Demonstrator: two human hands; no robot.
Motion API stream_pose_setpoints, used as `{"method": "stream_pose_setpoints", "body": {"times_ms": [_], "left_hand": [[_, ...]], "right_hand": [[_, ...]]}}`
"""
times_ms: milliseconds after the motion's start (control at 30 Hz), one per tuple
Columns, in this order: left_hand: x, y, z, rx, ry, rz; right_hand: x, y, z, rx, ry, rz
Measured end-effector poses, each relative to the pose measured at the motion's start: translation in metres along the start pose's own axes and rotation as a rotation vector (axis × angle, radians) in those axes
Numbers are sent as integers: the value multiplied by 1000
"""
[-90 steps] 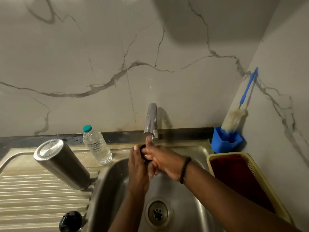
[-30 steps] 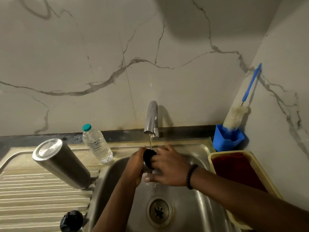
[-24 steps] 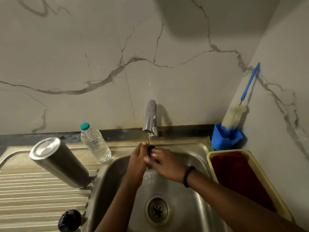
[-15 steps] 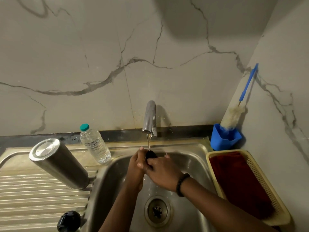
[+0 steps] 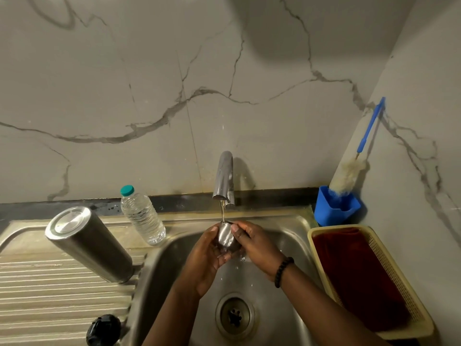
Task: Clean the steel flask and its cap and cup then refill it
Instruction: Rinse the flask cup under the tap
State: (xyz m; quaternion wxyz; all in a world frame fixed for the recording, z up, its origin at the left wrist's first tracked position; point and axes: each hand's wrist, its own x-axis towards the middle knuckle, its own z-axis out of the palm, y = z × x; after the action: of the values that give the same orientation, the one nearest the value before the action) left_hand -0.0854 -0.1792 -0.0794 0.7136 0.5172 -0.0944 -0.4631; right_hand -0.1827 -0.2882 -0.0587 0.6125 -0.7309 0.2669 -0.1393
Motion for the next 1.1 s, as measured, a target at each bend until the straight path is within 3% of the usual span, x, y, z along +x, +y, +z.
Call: {"method": "stream_pose_setpoints", "body": {"times_ms": [100, 200, 300, 400, 467, 567, 700, 767, 867, 1000, 1100], "left_hand": [[0, 2, -7, -78, -75, 50], [1, 0, -5, -89, -43, 144], [0, -2, -2, 188, 13, 292], [1, -2, -7, 657, 63, 433], [1, 0, -10, 781, 66, 463], [-2, 4, -4, 742, 13, 460], [-3, 11, 8, 411, 53, 372], [-4, 11, 10, 332, 8, 342], [-8, 8, 6, 299, -22, 334], [-16, 5, -5, 425, -90, 362], [-20, 14, -5, 471, -151, 305]], "right_hand": [[9, 4, 3, -12, 133, -36], [18, 8, 10, 40, 213, 84], [18, 7, 21, 189, 190, 174], [16, 8, 22, 66, 224, 61], [18, 10, 19, -18, 235, 12], [17, 13, 18, -32, 277, -145], [15, 29, 23, -343, 236, -465], [16, 31, 20, -387, 239, -515], [16, 22, 20, -243, 140, -374], [19, 1, 19, 151, 100, 123], [17, 1, 15, 48, 54, 84]]}}
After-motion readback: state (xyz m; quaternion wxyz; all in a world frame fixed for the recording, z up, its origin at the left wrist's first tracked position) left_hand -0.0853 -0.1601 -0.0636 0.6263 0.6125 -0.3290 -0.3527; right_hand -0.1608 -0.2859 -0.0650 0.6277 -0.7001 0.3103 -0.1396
